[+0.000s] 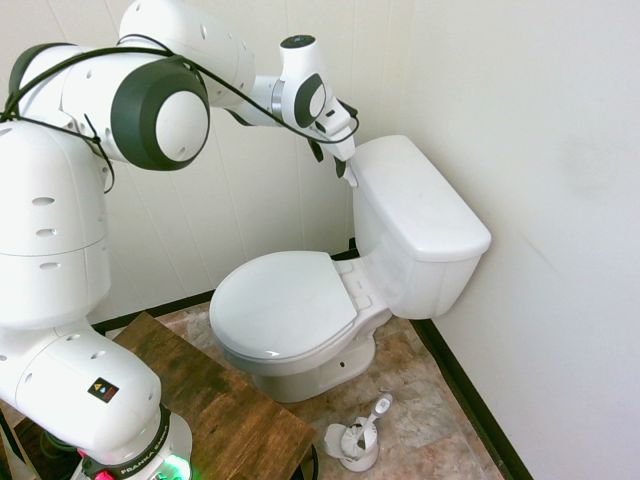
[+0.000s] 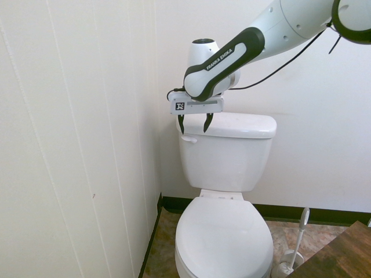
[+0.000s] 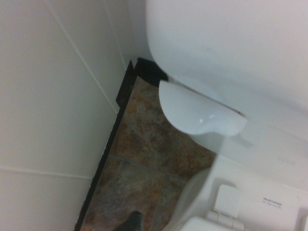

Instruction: Flush the toilet

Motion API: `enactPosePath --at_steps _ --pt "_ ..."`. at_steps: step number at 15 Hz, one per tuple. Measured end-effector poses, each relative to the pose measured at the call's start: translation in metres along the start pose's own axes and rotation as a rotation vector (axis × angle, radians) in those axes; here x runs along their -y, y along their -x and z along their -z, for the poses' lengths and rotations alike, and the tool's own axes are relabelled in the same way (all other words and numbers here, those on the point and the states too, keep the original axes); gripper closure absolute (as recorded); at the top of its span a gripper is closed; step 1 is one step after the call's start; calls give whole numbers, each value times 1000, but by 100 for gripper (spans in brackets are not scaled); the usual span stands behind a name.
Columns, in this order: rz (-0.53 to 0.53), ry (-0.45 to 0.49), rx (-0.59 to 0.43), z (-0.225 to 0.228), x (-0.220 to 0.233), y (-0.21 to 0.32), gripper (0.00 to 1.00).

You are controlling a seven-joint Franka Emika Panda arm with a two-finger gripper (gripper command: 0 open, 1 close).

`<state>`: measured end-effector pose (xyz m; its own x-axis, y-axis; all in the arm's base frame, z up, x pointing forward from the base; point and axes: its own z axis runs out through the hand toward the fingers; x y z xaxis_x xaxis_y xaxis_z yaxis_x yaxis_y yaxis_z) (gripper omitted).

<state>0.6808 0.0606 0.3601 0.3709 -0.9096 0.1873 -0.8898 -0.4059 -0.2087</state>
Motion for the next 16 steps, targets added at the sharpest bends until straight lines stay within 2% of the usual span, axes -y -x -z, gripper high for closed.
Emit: enactPosePath --at_steps 16 --pt "-85 -19 12 -48 35 -30 100"
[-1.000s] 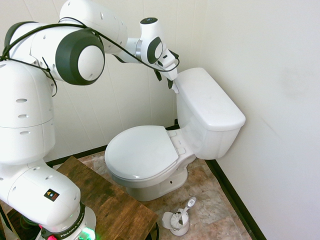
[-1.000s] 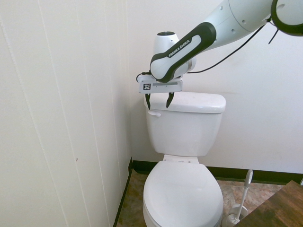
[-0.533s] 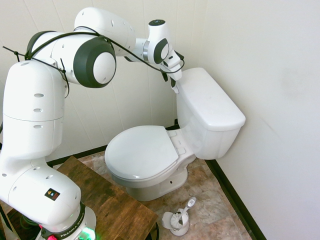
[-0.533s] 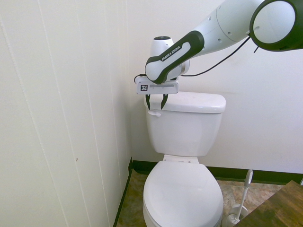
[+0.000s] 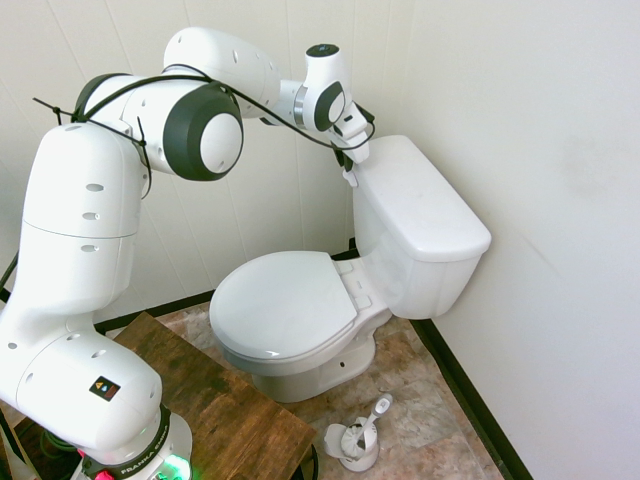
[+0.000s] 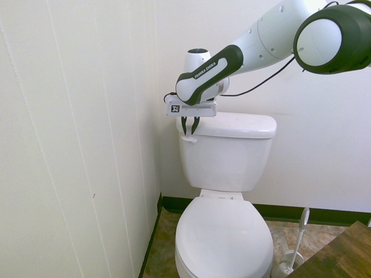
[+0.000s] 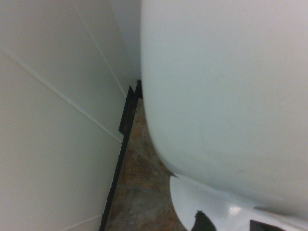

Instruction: Flush the toilet

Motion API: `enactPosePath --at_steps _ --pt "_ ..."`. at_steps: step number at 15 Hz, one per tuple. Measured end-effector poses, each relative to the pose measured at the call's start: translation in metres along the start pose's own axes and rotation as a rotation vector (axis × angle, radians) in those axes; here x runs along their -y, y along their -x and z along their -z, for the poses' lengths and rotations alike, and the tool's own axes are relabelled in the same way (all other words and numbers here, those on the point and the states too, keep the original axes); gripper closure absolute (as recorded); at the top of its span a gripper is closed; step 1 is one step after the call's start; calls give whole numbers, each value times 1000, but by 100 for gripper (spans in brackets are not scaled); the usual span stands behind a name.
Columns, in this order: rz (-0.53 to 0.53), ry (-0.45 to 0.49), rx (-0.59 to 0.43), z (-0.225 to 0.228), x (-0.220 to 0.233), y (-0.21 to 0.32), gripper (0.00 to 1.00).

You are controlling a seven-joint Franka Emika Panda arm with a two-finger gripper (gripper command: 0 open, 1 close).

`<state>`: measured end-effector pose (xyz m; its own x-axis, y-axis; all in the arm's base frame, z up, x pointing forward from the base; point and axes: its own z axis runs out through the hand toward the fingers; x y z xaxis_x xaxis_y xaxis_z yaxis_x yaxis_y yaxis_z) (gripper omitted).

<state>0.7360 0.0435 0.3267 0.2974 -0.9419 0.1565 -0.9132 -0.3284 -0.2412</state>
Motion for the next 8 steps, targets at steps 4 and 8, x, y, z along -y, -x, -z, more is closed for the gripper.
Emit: enactPosePath --at_steps 4,8 --pt "-9 2 3 -10 2 -2 100" --pt "-22 10 18 -27 -1 -4 100"
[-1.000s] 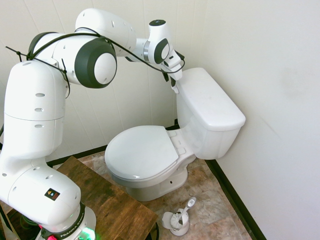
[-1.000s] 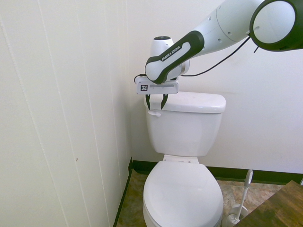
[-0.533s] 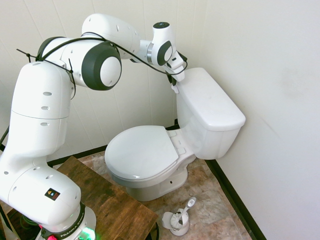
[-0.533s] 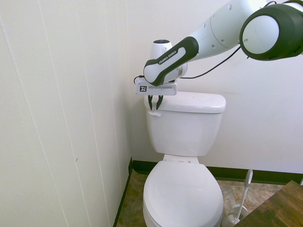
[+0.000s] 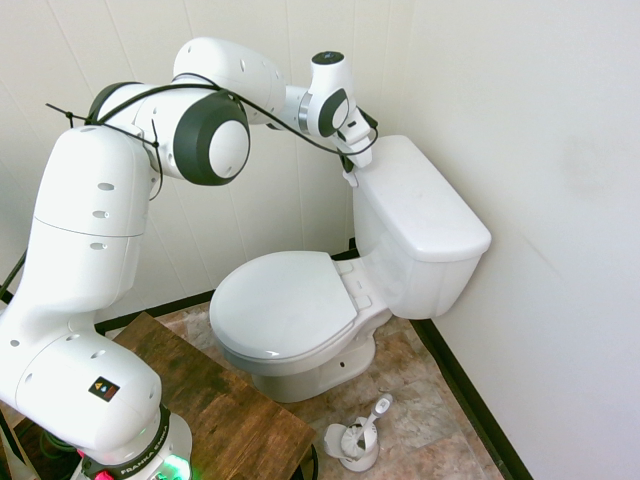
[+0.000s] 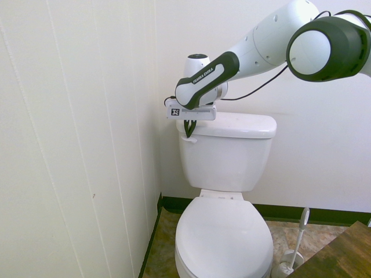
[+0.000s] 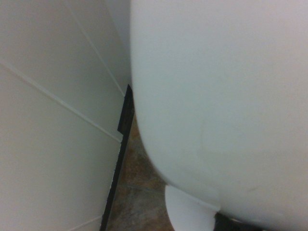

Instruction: Flush the toilet

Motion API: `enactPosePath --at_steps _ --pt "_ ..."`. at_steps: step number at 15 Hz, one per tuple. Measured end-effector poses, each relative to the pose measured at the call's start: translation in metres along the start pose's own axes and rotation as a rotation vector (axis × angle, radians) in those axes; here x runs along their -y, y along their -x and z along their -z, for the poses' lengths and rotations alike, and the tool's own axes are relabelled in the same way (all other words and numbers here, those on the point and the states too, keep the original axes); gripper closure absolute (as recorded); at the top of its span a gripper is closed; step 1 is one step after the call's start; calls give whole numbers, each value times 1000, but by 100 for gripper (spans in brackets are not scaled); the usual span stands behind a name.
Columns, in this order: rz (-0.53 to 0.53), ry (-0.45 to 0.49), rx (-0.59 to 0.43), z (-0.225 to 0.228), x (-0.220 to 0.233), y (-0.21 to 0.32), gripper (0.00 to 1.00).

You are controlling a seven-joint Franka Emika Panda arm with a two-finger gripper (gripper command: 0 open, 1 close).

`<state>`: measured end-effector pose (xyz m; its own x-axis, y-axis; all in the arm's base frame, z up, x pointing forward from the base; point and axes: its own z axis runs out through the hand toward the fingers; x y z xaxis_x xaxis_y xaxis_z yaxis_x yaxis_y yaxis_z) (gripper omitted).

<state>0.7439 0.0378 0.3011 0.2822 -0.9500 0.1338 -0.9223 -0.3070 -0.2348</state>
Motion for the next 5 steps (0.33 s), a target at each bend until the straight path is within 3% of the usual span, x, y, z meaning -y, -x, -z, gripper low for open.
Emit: enactPosePath --at_steps 5 --pt "-4 -3 8 -14 2 0 100"
